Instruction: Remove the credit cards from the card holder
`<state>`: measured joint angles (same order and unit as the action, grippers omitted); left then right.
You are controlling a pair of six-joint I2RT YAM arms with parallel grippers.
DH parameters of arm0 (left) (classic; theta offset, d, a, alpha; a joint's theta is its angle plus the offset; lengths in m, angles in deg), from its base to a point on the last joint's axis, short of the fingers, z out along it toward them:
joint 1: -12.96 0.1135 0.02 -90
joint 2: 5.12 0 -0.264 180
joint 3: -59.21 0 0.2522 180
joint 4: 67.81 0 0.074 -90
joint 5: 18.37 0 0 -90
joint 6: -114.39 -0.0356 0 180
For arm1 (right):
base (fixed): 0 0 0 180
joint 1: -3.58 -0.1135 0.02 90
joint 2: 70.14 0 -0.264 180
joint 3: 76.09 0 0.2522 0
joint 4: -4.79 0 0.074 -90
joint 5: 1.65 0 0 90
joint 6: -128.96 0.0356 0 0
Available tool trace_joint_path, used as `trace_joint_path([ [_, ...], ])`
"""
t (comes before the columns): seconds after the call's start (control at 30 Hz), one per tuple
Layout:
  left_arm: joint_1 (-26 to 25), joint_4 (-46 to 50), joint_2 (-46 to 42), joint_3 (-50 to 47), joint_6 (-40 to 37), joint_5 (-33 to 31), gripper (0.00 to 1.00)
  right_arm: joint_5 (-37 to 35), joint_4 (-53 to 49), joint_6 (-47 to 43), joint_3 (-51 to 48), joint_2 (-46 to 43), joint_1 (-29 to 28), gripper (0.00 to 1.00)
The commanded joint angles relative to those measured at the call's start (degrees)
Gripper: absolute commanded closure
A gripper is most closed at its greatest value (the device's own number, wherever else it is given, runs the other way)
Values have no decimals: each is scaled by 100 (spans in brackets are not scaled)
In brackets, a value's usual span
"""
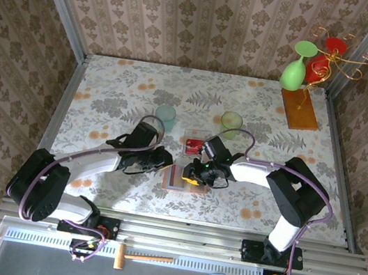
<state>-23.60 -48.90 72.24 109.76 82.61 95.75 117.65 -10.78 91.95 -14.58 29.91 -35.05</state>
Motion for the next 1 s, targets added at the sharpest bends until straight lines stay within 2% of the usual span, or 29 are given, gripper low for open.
trace_joint_path([
  [0.0,-153,214,66,143,-73,-37,80,109,258,197,-142,-96,40,74],
  [0.27,-267,-205,515,47,129,28,76,214,478,294,-292,-93,119,75],
  [0.97,-294,-515,851,-34,213,143,77,340,690,396,-405,-164,171,75],
])
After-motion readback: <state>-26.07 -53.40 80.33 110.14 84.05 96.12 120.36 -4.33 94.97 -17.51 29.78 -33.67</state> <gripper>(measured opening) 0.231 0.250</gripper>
